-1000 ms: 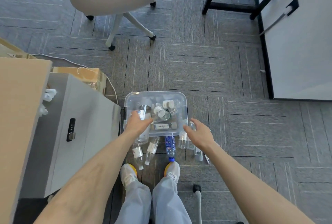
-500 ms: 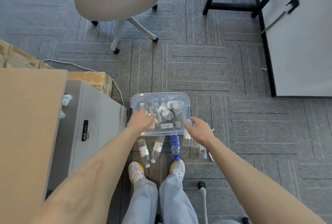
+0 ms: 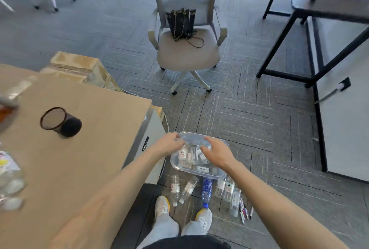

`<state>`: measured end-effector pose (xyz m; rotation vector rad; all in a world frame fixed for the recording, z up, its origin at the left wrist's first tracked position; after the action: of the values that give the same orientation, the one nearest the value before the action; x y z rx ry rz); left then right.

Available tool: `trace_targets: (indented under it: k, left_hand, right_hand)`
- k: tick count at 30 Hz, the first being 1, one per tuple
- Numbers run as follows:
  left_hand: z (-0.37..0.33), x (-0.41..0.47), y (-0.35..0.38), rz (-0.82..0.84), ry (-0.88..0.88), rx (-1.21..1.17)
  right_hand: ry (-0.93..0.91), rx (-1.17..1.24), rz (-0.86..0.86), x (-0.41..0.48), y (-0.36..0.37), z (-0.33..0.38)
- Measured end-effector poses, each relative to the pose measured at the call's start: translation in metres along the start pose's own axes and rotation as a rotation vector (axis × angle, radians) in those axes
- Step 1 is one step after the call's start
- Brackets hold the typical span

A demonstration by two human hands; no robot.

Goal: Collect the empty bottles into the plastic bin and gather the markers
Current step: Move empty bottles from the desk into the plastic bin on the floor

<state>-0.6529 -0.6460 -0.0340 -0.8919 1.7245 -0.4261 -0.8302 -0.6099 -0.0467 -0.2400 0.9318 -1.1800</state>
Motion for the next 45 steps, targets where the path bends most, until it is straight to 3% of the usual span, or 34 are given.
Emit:
trace_targets:
  k: [8, 15, 20, 28, 40, 45]
  left_hand:
    - [0.101, -0.099, -0.058, -0.222, -0.13, -0.124]
    - [0.25, -0.19, -0.065, -0.366, -0.318, -0.298]
    - [0.372, -0.257, -0.047, -0.424, -0.467, -0.444]
    - [0.514, -0.322, -0.033, -0.552, -0.612, -0.612]
    - [0.615, -0.312, -0.041, -0.672, -0.9, -0.872]
    - [0.656, -0.269, -0.048, -0.774, -1.119, -1.172]
  right_hand:
    - [-0.413, -0.261, 0.015, -0.009, 0.028, 0.135]
    - [-0.597, -0.401, 0.199, -0.032, 0.141, 0.249]
    - [-0.626, -0.425, 0.362, -0.06, 0.253, 0.319]
    - [-0.639, -0.445, 0.406, -0.091, 0.368, 0.409]
    - [-0.757, -0.398, 0.498, -0.065, 0.422, 0.508]
    - [-0.807, -0.32, 0.532, -0.038, 0.425, 0.516]
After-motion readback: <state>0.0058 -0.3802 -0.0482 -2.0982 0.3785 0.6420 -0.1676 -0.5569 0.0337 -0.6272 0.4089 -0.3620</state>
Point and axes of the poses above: each hand's wrist, its own x-axis towards the middle knuckle, its own y-axis out of the palm, z = x × y, the point moved 5 cm from there along x, towards the middle knuckle, and after that the axes turned 5 degrees about x, right-handed, at the moved point
